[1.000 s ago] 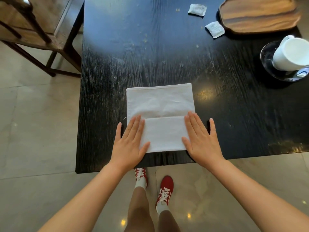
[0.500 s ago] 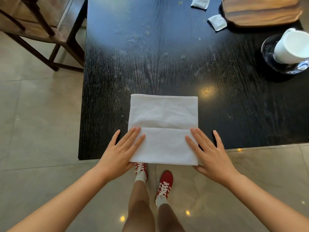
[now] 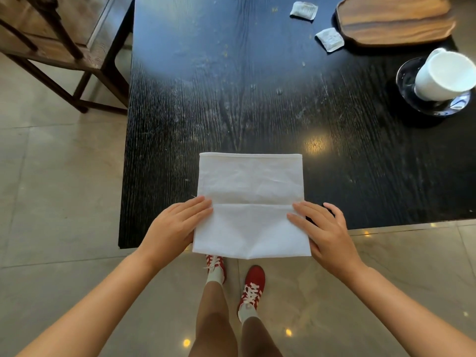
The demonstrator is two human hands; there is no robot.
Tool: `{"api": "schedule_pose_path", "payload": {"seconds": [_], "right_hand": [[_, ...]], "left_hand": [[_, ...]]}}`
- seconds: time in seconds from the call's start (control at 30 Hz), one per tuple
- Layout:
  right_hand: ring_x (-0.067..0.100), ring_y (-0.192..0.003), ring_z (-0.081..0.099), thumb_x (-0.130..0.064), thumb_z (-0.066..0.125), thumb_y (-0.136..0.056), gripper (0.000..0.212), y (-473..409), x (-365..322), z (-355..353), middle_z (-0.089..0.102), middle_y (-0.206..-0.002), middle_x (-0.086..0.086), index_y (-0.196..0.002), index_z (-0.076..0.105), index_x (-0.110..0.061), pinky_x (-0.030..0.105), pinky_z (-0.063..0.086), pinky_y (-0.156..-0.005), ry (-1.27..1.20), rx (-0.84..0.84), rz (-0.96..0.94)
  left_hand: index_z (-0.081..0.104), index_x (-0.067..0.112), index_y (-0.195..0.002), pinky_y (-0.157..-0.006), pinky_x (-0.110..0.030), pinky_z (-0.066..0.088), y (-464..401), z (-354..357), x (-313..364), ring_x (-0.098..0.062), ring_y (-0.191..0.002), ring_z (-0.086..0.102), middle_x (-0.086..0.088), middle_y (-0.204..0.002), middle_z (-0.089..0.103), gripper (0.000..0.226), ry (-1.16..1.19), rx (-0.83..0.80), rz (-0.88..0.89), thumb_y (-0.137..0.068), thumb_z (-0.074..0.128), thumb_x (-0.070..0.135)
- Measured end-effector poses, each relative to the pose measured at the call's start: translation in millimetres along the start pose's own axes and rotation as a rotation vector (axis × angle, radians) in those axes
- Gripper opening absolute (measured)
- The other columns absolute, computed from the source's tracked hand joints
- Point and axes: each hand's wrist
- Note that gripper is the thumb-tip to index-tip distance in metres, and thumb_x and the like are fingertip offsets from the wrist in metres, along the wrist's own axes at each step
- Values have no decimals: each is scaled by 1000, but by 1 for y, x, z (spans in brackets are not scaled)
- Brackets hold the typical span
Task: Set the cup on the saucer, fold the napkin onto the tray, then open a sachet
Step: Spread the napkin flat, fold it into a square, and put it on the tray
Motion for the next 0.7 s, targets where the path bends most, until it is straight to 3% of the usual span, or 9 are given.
{"api": "schedule_pose_path", "payload": {"seconds": [0.17,0.23,0.3,0.4,0.57,0.7], "right_hand": [[12,-99,56,-22,49,-86,26,-16,-10,-4,71,-97,6,-96,69,-9,35,45,-87,-269,161,221],[10,-84,53,-25,45,-87,29,-26,-17,-5,68,-83,7,-89,68,-7,27,45,-76,-307,231,352],[10,-70,50,-29,45,-89,30,-36,-20,-4,61,-71,4,-80,63,-6,22,40,-66,-340,273,446],[20,-64,55,-35,46,-89,33,-48,-21,-3,61,-69,4,-79,60,-8,32,44,-62,-376,284,538],[16,-52,44,-33,46,-88,32,-60,-19,2,46,-57,-8,-70,59,-11,28,27,-73,-126,333,573],[18,-52,47,-25,61,-86,18,-62,-14,7,56,-56,-4,-72,61,-15,29,23,-72,-32,277,635]], "left_hand": [[67,4,-107,-104,-16,36,0,5,9,-14,-113,56,-2,-115,62,34,250,225,-244,-87,51,27],[66,2,-105,-96,-9,38,-7,9,20,-8,-103,56,-3,-106,64,34,358,311,-402,-88,48,26],[64,3,-93,-78,-18,48,-18,10,28,-10,-83,57,-8,-88,66,27,433,390,-538,-90,48,25],[60,7,-87,-61,-34,49,-34,11,31,-18,-69,56,-6,-76,59,25,484,474,-666,-91,48,28],[60,6,-86,-59,-36,48,-49,11,28,-21,-66,54,-6,-75,58,14,413,481,-686,-92,54,17],[60,8,-80,-58,-32,43,-51,12,22,-18,-64,49,-3,-69,54,13,264,420,-680,-90,57,15]]}}
Point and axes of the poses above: each hand's wrist, its own y-axis away from the middle knuckle, its own z-axis out of the palm, x = y × z
